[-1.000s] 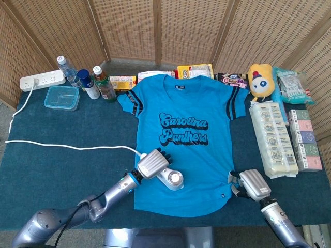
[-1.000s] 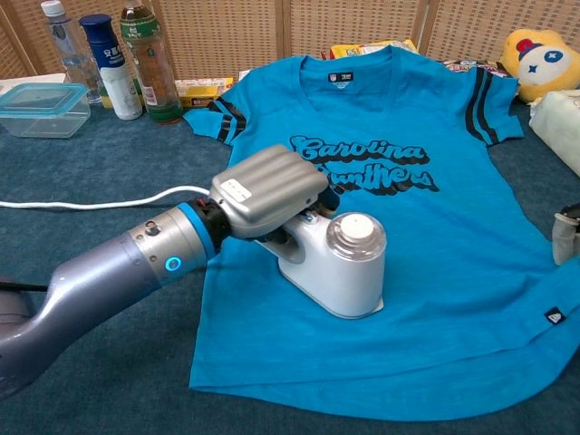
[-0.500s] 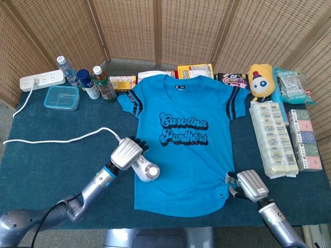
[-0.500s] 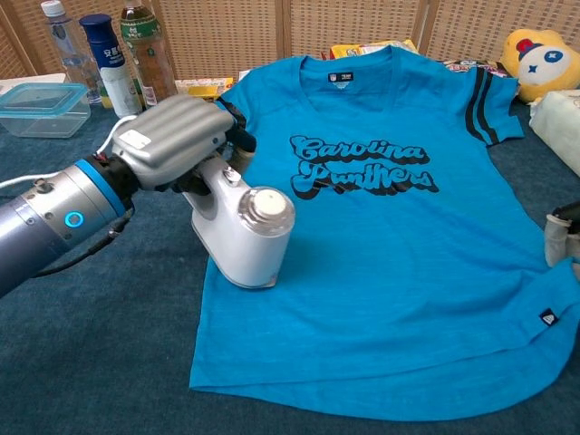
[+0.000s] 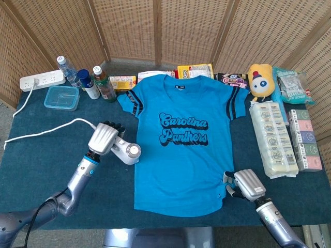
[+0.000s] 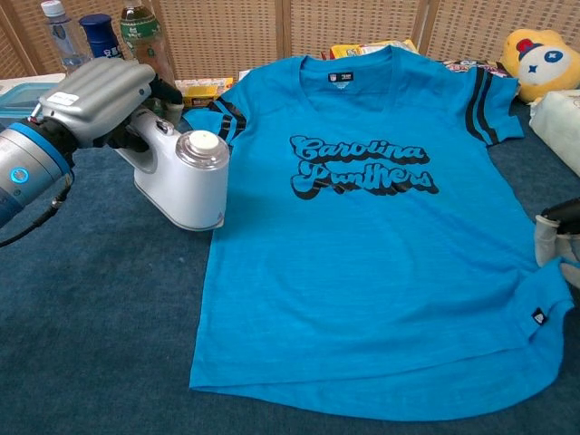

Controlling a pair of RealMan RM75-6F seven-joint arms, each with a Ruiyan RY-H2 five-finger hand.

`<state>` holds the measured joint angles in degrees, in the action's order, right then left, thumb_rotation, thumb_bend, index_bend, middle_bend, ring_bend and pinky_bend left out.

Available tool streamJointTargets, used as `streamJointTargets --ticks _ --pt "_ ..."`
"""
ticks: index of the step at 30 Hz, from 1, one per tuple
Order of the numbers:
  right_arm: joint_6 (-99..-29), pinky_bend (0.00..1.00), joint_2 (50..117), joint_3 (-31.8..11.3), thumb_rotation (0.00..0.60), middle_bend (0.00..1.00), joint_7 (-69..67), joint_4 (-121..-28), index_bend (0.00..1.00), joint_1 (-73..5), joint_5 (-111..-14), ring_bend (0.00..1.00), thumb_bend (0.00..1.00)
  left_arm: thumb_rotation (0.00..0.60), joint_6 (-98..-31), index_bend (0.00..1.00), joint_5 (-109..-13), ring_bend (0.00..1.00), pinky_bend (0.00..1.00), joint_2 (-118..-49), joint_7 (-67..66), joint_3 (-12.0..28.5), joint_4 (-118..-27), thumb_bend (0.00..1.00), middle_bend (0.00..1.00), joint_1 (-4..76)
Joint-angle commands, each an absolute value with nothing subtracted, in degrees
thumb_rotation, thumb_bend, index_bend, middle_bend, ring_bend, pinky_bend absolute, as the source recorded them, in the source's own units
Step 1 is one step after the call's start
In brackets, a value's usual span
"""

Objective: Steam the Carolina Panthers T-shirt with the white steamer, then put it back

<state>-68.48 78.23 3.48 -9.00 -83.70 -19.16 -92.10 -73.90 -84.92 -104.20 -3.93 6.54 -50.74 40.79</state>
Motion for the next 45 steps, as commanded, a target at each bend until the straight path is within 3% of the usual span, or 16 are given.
streamJointTargets --ticks 1,11,24,37,45 --pt "-68.1 0.73 78.4 3.3 0.6 0.64 -8.7 -83.8 0.74 -19.4 -91.8 0.66 0.52 0.6 -72.9 0.66 -83.2 0.64 0.6 -105.0 -2.3 8.0 -47.0 0.49 0.71 40.5" --pt "-66.5 0.74 79.1 2.6 0.6 0.64 -7.6 -83.8 0.74 -20.1 -90.4 0.66 0.52 0.6 -67.9 0.66 -77.8 0.64 0.6 -109.6 2.0 13.0 -34.9 0.49 0.71 42.5" --pt "-65.3 0.74 79.4 2.0 0.6 0.64 -7.4 -83.2 0.74 -20.6 -88.8 0.66 0.52 0.6 -61.0 0.66 -74.2 0.64 0.6 -116.7 4.3 16.6 -22.3 0.49 0.71 48.3" --pt "-64.7 0.74 79.4 1.7 0.6 0.64 -6.8 -83.2 0.74 -20.8 -87.9 0.66 0.52 0.6 -58.2 0.66 -75.5 0.63 0.59 -121.2 6.2 14.5 -15.8 0.45 0.71 50.1" --pt "-64.7 0.74 79.5 1.9 0.6 0.64 -6.3 -83.6 0.74 -20.8 -88.1 0.66 0.52 0.6 -57.7 0.64 -77.5 0.51 0.51 -120.0 6.9 11.9 -16.4 0.42 0.66 48.5"
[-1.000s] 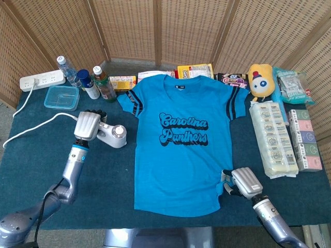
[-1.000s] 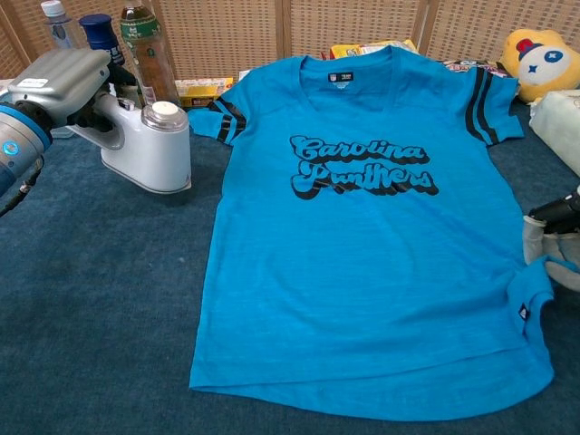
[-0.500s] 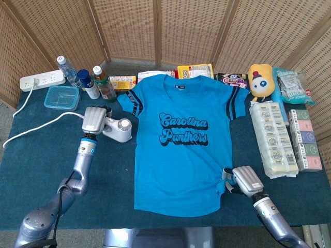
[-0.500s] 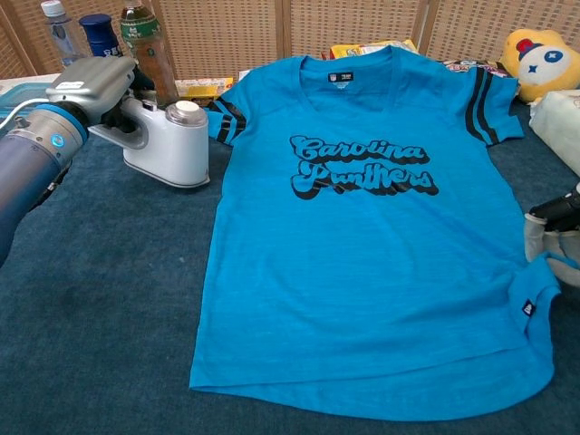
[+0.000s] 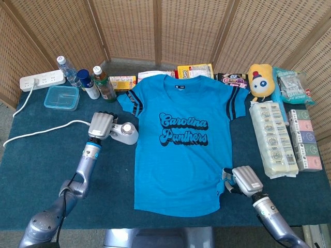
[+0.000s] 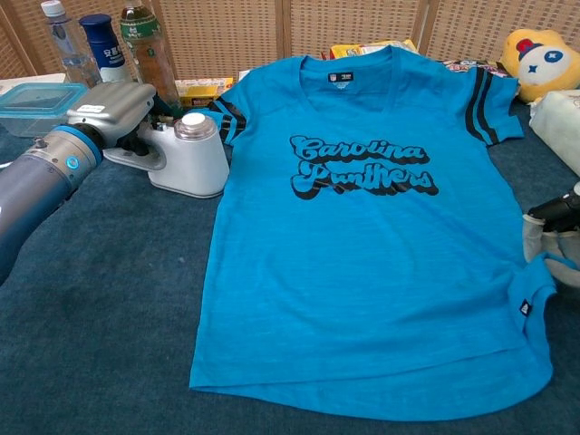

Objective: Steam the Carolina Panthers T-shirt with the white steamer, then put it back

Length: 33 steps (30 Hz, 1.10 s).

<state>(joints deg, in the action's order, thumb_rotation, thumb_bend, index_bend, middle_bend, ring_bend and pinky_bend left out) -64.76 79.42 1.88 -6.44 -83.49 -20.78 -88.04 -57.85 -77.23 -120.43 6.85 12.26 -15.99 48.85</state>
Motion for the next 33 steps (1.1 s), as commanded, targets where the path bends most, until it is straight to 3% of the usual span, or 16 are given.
streamJointTargets --ticks 1,13,19,33 --pt "-64.7 0.73 79.5 2.0 0.6 0.64 -6.2 -83.6 0.74 -20.8 -88.2 0.66 0.52 0.6 -57.5 0.61 -77.7 0.49 0.5 -119.7 6.8 11.6 -16.7 0.42 0.63 48.3" --pt "-64.9 0.73 79.5 1.9 0.6 0.64 -5.2 -84.2 0.74 -20.7 -88.0 0.65 0.51 0.6 -54.2 0.25 -75.9 0.26 0.35 -117.3 2.9 12.5 -20.8 0.38 0.36 47.7" --pt "-64.9 0.73 79.3 1.9 0.6 0.64 -4.6 -84.8 0.74 -20.7 -87.8 0.65 0.51 0.6 -55.0 0.15 -75.6 0.18 0.31 -116.0 1.8 12.9 -23.4 0.37 0.26 47.3" --pt "-65.0 0.73 79.2 2.0 0.6 0.64 -3.8 -85.7 0.74 -20.7 -88.0 0.65 0.52 0.6 -56.8 0.05 -74.3 0.1 0.26 -111.6 -0.9 13.6 -30.7 0.36 0.18 45.2"
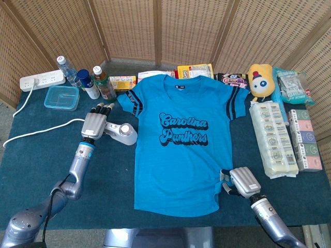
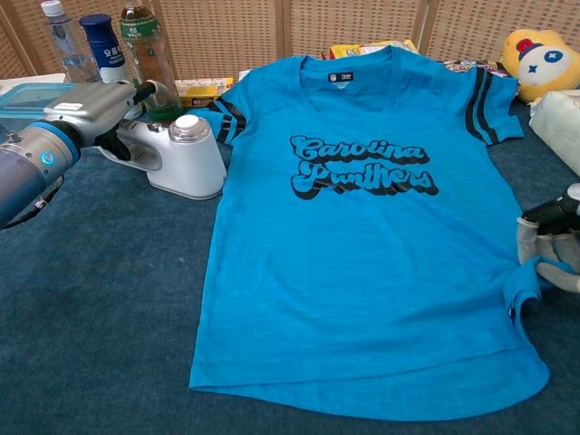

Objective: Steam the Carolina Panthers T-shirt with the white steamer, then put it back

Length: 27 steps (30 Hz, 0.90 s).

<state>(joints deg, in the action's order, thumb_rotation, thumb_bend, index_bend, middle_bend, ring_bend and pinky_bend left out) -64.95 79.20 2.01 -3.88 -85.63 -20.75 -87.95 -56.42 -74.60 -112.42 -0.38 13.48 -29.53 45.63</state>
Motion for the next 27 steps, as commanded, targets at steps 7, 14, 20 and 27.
streamJointTargets --ticks 7,14,20,27 --pt "-65.1 0.73 79.1 2.0 0.6 0.64 -3.6 -86.0 0.74 -20.7 -87.9 0.65 0.52 0.6 -59.0 0.04 -75.2 0.09 0.26 -109.1 -1.2 12.6 -35.6 0.36 0.18 43.3" --pt "-65.3 0.71 78.8 2.2 0.6 0.64 -3.4 -86.6 0.73 -20.4 -87.9 0.63 0.51 0.599 -61.8 0.0 -76.1 0.07 0.25 -104.3 -2.0 11.5 -44.7 0.36 0.16 40.5" --pt "-63.6 0.62 77.7 2.8 0.6 0.51 -2.0 -87.9 0.49 -20.6 -87.2 0.52 0.49 0.567 -64.3 0.0 -77.0 0.06 0.25 -99.6 -3.8 10.5 -53.3 0.36 0.16 38.2" --pt "-61.7 0.4 75.6 3.6 0.6 0.32 0.0 -90.3 0.27 -20.7 -86.0 0.33 0.36 0.546 -68.5 0.0 -79.3 0.04 0.25 -94.1 -4.5 9.3 -63.3 0.36 0.16 35.8"
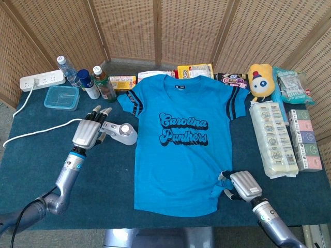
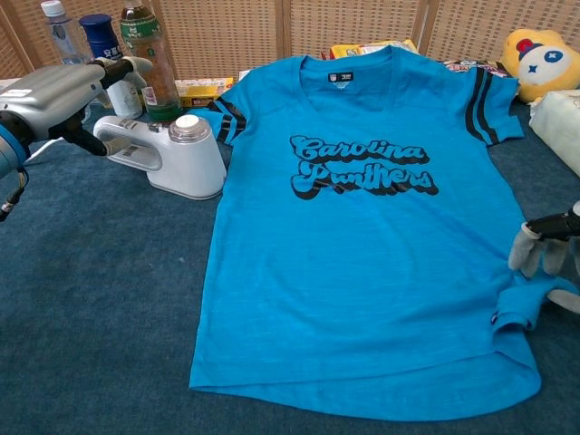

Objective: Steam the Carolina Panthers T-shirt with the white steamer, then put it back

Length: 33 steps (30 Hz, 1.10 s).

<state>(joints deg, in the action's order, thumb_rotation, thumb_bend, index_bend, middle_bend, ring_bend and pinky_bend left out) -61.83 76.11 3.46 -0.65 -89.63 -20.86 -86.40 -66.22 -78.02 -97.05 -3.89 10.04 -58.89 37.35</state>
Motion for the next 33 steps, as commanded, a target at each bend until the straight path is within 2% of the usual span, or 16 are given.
streamJointTargets --ticks 1,3,9,18,23,27,29,33 --pt "-61.8 0.36 75.3 3.7 0.6 0.3 0.3 -90.6 0.24 -20.6 -85.9 0.3 0.34 0.541 -69.1 0.0 -79.5 0.04 0.24 -93.2 -4.7 9.2 -65.0 0.36 0.16 35.4" --pt "-61.9 0.31 74.9 3.7 0.6 0.27 0.7 -91.2 0.21 -20.5 -85.6 0.27 0.31 0.532 -69.9 0.0 -80.0 0.03 0.24 -92.0 -5.3 8.9 -67.1 0.36 0.16 34.8" --pt "-63.2 0.26 73.9 3.7 0.6 0.23 0.8 -92.0 0.13 -19.6 -85.5 0.22 0.28 0.52 -73.4 0.0 -81.4 0.02 0.23 -88.6 -5.7 8.6 -73.2 0.36 0.16 32.7" --pt "-66.9 0.25 72.0 3.5 0.6 0.24 -2.4 -92.5 0.13 -17.7 -86.6 0.22 0.28 0.523 -76.3 0.0 -80.2 0.02 0.23 -80.8 -6.1 7.1 -84.7 0.36 0.16 27.7" --pt "-69.5 0.26 70.9 3.4 0.6 0.25 -3.9 -92.3 0.14 -16.4 -87.4 0.23 0.29 0.523 -78.4 0.0 -80.2 0.02 0.23 -74.6 -8.2 4.3 -93.5 0.36 0.16 23.6" --pt "-71.4 0.29 70.5 3.2 0.6 0.29 -4.8 -91.7 0.2 -15.4 -87.7 0.26 0.3 0.523 -81.0 0.0 -81.5 0.02 0.23 -71.5 -8.2 2.1 -96.9 0.37 0.16 20.4" --pt "-73.7 0.31 70.3 2.7 0.6 0.31 -5.7 -90.9 0.24 -14.2 -87.4 0.28 0.3 0.526 -84.5 0.02 -82.8 0.03 0.23 -70.1 -6.7 0.5 -97.8 0.37 0.16 17.4" --pt "-77.8 0.36 69.9 1.8 0.6 0.35 -8.0 -89.7 0.36 -12.1 -87.4 0.33 0.31 0.525 -91.2 0.15 -86.0 0.13 0.3 -68.3 -3.7 -2.4 -97.6 0.37 0.24 11.5"
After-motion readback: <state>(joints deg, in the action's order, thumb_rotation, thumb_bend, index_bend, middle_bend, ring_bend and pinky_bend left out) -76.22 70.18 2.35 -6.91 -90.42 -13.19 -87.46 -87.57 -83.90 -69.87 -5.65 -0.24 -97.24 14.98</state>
